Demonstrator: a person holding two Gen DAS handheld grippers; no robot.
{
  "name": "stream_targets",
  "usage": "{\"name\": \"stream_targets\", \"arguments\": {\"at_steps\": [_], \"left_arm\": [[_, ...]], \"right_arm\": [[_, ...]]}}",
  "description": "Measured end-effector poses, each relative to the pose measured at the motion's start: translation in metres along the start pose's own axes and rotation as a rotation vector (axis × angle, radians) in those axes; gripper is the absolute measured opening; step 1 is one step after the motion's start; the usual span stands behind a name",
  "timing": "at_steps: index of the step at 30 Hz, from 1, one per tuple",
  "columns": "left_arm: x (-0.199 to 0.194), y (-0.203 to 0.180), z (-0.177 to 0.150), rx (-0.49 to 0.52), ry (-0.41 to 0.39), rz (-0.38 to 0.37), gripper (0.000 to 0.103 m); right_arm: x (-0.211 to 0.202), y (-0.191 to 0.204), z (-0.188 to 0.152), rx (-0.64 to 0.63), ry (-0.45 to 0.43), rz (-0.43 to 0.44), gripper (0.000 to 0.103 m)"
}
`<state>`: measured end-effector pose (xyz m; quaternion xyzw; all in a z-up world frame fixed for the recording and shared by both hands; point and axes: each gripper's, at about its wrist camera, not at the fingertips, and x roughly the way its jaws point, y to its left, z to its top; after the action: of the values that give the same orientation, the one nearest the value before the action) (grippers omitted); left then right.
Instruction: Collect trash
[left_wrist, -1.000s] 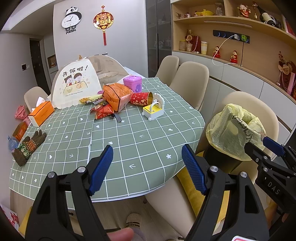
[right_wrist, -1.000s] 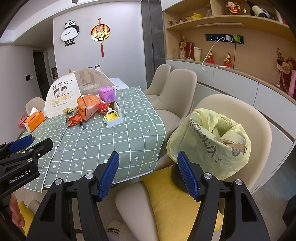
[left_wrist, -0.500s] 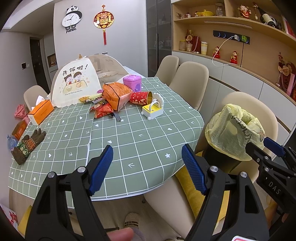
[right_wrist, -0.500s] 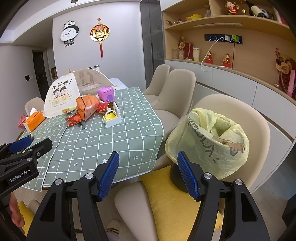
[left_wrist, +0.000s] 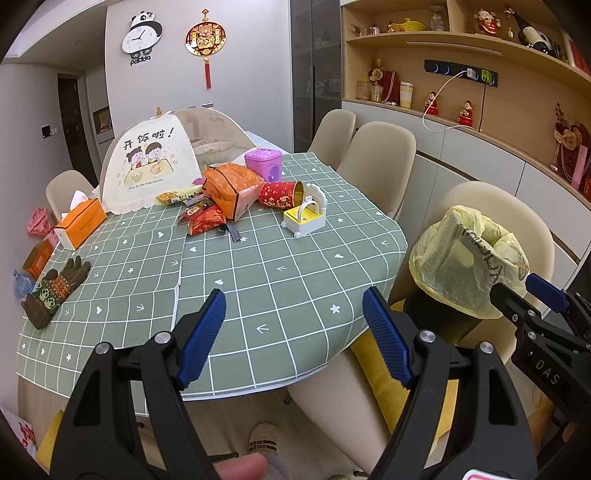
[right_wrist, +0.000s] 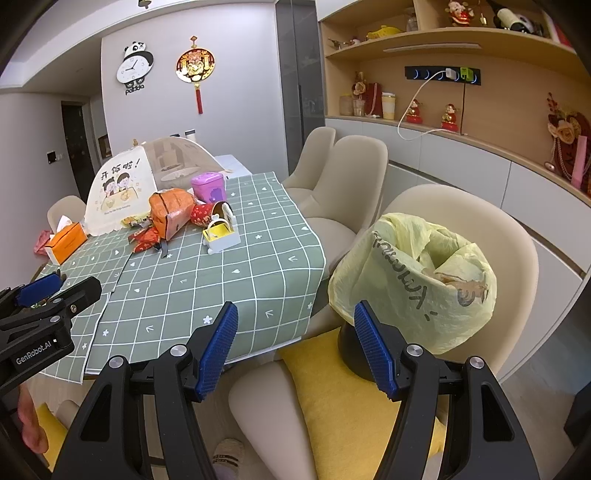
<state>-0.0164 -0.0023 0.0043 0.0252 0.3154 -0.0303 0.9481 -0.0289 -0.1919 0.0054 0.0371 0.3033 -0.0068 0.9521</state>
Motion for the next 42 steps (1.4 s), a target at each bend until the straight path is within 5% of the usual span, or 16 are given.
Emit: {"name": "stream_targets", "arguments": {"at_steps": [12, 17, 22, 25, 30, 35, 38, 42], "left_arm": [[0.026, 0.019, 0.002, -0.014, 0.079, -0.028, 0.067], [0.055, 0.049, 0.003, -0.073, 0.163, -0.028, 0.066], [0.091, 0.091, 0.007, -0.129, 0.201, 0.000, 0.054], [0.121, 0.121, 0.023, -0.127, 0.216, -0.065, 0.053], [0.185, 0.172, 0.072, 0.043, 0.190, -0.244, 0.053], [0.259, 0.237, 0.127, 0.125, 0.166, -0.264, 0.053], [0.307, 0.273, 0.156, 0.164, 0.166, -0.212, 0.053], [0.374, 0.304, 0.181, 0.215, 0.254, -0.243, 0.053]], "right_arm": [[0.016, 0.010, 0.008, -0.016, 0.015, -0.023, 0.062], [0.043, 0.021, 0.020, -0.009, 0.041, -0.011, 0.062], [0.084, 0.045, 0.035, -0.011, 0.075, -0.015, 0.062], [0.109, 0.064, 0.047, -0.021, 0.101, -0.016, 0.062], [0.155, 0.097, 0.069, -0.078, 0.141, -0.037, 0.062], [0.198, 0.127, 0.084, -0.091, 0.195, -0.075, 0.062], [0.219, 0.136, 0.085, -0.060, 0.245, -0.080, 0.062], [0.237, 0.147, 0.086, -0.069, 0.284, -0.098, 0.062]]}}
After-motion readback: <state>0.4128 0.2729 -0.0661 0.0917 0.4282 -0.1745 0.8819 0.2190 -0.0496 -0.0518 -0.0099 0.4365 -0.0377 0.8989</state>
